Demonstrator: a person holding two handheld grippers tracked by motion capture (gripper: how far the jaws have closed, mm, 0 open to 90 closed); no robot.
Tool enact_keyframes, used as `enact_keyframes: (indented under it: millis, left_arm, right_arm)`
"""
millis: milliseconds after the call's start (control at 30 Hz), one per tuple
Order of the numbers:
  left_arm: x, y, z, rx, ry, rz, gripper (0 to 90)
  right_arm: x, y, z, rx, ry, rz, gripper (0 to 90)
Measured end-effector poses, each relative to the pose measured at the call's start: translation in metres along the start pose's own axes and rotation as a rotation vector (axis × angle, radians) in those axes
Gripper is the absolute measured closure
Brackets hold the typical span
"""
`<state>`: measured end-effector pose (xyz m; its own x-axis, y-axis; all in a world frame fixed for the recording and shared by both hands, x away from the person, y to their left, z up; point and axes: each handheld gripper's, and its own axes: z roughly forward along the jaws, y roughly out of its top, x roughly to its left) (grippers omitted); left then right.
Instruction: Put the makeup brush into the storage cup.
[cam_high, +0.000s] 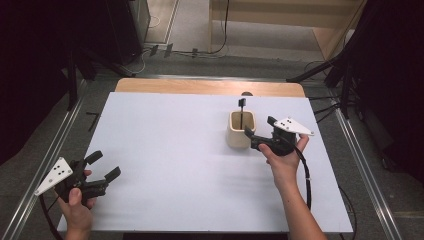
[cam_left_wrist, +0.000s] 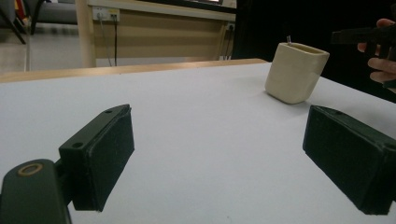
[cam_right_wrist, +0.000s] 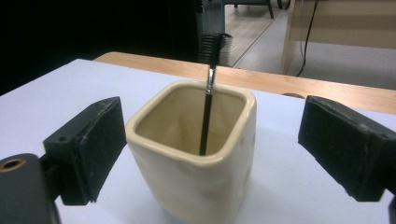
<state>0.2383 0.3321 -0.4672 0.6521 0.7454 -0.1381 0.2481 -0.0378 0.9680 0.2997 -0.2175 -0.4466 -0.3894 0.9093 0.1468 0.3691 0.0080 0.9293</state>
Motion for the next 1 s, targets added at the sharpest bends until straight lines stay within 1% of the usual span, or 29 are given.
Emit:
enact_keyframes:
  millis: [67, 200, 300, 533, 733, 833, 1000]
  left_arm:
    - [0.000, 0.000, 0.000, 0.001, 0.000, 0.003, 9.5]
    - [0.000, 0.000, 0.000, 0.002, -0.002, 0.005, 9.5]
    - [0.000, 0.000, 0.000, 0.002, -0.003, 0.004, 9.5]
    - [-0.001, 0.000, 0.001, 0.006, -0.005, 0.006, 9.5]
    - [-0.001, 0.000, 0.001, 0.008, -0.005, 0.006, 9.5]
    - [-0.001, 0.000, 0.001, 0.007, -0.005, 0.006, 9.5]
    - [-0.001, 0.000, 0.001, 0.008, -0.004, 0.008, 9.5]
  right_arm:
    - [-0.001, -0.003, -0.004, 0.002, 0.005, -0.008, 5.6]
    - [-0.003, -0.011, -0.015, -0.004, 0.006, -0.009, 3.6]
    - [-0.005, -0.014, -0.018, -0.003, 0.007, -0.012, 2.9]
    - [-0.012, -0.027, -0.030, -0.004, 0.006, 0.011, 2.4]
    - [-0.018, -0.037, -0.040, -0.006, 0.000, 0.009, 2.0]
    - [-0.021, -0.041, -0.045, -0.003, -0.003, 0.016, 2.0]
    - [-0.024, -0.047, -0.052, -0.004, -0.007, 0.004, 2.0]
